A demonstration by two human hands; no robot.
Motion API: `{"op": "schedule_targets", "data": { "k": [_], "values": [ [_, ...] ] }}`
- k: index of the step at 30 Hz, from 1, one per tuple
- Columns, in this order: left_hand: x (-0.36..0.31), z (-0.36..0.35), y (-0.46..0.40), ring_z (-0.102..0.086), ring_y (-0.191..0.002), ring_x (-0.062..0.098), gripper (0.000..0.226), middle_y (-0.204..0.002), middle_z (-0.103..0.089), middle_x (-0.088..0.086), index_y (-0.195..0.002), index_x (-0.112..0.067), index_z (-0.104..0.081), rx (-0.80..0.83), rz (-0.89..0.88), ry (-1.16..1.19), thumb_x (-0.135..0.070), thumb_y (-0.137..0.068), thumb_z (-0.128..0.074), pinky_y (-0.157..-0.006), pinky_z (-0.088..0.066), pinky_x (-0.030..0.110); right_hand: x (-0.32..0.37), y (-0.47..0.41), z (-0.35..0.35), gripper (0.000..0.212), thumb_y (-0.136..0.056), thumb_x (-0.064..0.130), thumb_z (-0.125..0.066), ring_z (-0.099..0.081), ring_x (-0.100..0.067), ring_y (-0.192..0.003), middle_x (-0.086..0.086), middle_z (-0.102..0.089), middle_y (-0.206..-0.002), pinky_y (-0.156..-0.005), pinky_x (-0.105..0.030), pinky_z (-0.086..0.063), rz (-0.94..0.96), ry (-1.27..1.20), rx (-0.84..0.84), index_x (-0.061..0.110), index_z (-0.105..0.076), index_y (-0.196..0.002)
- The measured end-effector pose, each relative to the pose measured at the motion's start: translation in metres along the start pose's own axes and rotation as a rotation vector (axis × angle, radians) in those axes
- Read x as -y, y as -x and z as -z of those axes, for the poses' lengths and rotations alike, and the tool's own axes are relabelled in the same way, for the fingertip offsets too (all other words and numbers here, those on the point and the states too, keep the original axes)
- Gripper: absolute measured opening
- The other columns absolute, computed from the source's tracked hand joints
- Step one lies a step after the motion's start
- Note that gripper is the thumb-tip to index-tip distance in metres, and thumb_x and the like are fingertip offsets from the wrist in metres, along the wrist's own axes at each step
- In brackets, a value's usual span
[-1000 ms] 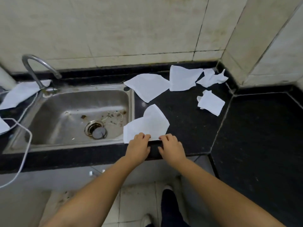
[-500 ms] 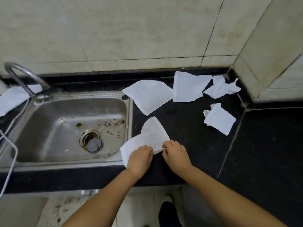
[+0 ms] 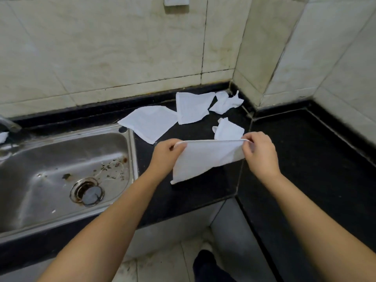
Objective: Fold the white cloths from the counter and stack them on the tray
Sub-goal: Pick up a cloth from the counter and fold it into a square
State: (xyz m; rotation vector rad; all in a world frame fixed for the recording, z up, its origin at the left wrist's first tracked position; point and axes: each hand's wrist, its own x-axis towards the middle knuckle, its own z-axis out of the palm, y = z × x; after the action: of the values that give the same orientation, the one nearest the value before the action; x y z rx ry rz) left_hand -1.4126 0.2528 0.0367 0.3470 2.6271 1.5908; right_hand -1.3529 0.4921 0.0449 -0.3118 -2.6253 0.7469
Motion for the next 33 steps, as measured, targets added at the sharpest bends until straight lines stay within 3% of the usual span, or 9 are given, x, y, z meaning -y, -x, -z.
{"op": "schedule_targets", "data": {
  "k": [8, 11, 15, 20, 23, 26, 28, 31, 33],
  "values": [
    [-0.049, -0.051, -0.067, -0.044, -0.069, 0.016, 0.034, -0.075, -0.053, 0.013, -0.082, 0.008, -0.057, 0.053, -0.045, 0.005, -0.022, -0.095, -0.047, -0.065, -0.036, 0.031, -0.041, -0.049, 0.047, 0.015, -0.095, 0.022, -0.05, -0.054, -0.014, -0.089, 0.002, -0.055, -0.096, -0.076, -0.027, -0.042, -0.215, -0.146, -0.179, 0.015, -0.061, -0.101],
    [-0.072, -0.074, -0.09, -0.044, -0.068, 0.014, 0.033, -0.075, -0.051, 0.009, -0.082, 0.007, -0.056, 0.033, -0.061, 0.035, -0.02, -0.097, -0.043, -0.06, -0.036, 0.025, -0.057, -0.069, 0.067, 0.012, -0.093, 0.024, -0.053, -0.051, -0.01, -0.081, 0.002, -0.057, -0.09, -0.068, -0.022, -0.038, -0.256, -0.257, -0.244, 0.015, -0.06, -0.096],
    [-0.089, -0.097, -0.092, -0.05, -0.07, 0.005, 0.024, -0.075, -0.056, -0.006, -0.079, -0.014, -0.062, 0.13, -0.06, 0.211, -0.019, -0.097, -0.047, -0.062, -0.04, 0.011, -0.088, -0.074, 0.09, 0.01, -0.092, 0.025, -0.057, -0.052, -0.005, -0.075, 0.005, -0.058, -0.082, -0.066, -0.02, -0.04, -0.283, -0.5, -0.259, 0.016, -0.059, -0.089],
    [-0.048, -0.116, -0.073, -0.057, -0.088, 0.012, 0.017, -0.091, -0.064, 0.003, -0.09, -0.015, -0.069, 0.384, 0.08, 0.252, -0.022, -0.095, -0.054, -0.086, -0.046, 0.03, -0.128, -0.03, 0.094, 0.009, -0.092, 0.019, -0.058, -0.053, 0.003, -0.06, 0.01, -0.06, -0.065, -0.06, -0.012, -0.04, -0.341, -0.571, -0.04, 0.014, -0.062, -0.085],
    [-0.016, -0.121, -0.054, -0.058, -0.084, 0.009, 0.018, -0.089, -0.066, 0.0, -0.092, -0.01, -0.07, 0.583, 0.173, 0.109, -0.022, -0.093, -0.057, -0.083, -0.044, 0.026, -0.154, 0.01, 0.083, 0.01, -0.09, 0.021, -0.061, -0.053, -0.01, -0.065, -0.002, -0.059, -0.068, -0.065, -0.025, -0.041, -0.441, -0.552, 0.21, 0.014, -0.065, -0.084],
    [0.006, -0.124, -0.037, -0.058, -0.078, 0.006, 0.013, -0.082, -0.067, -0.005, -0.088, -0.015, -0.071, 0.791, 0.269, -0.084, -0.021, -0.091, -0.06, -0.077, -0.044, 0.019, -0.171, 0.049, 0.065, 0.014, -0.089, 0.017, -0.062, -0.044, -0.016, -0.064, -0.007, -0.045, -0.064, -0.061, -0.021, -0.039, -0.544, -0.557, 0.423, 0.004, -0.064, -0.084],
    [0.016, -0.126, -0.03, -0.056, -0.077, 0.007, 0.015, -0.081, -0.064, -0.005, -0.09, -0.012, -0.072, 0.886, 0.293, -0.216, -0.02, -0.09, -0.06, -0.075, -0.043, 0.02, -0.176, 0.067, 0.055, 0.014, -0.09, 0.014, -0.062, -0.049, -0.016, -0.065, -0.007, -0.05, -0.064, -0.062, -0.017, -0.045, -0.612, -0.555, 0.547, 0.0, -0.064, -0.087],
    [0.023, -0.132, -0.03, -0.055, -0.074, 0.007, 0.013, -0.078, -0.062, -0.004, -0.09, -0.012, -0.071, 0.892, 0.332, -0.238, -0.019, -0.089, -0.06, -0.073, -0.044, 0.021, -0.184, 0.074, 0.04, 0.012, -0.09, 0.015, -0.061, -0.06, -0.013, -0.07, -0.002, -0.064, -0.071, -0.069, -0.025, -0.052, -0.689, -0.524, 0.63, 0.006, -0.064, -0.085],
    [0.023, -0.14, -0.039, -0.05, -0.067, 0.008, 0.013, -0.071, -0.057, -0.002, -0.082, -0.009, -0.067, 0.826, 0.29, -0.26, -0.018, -0.089, -0.061, -0.066, -0.039, 0.02, -0.188, 0.065, 0.031, 0.011, -0.09, 0.017, -0.062, -0.059, -0.013, -0.072, -0.002, -0.065, -0.076, -0.07, -0.028, -0.049, -0.69, -0.409, 0.568, 0.009, -0.063, -0.082]
  ]
}}
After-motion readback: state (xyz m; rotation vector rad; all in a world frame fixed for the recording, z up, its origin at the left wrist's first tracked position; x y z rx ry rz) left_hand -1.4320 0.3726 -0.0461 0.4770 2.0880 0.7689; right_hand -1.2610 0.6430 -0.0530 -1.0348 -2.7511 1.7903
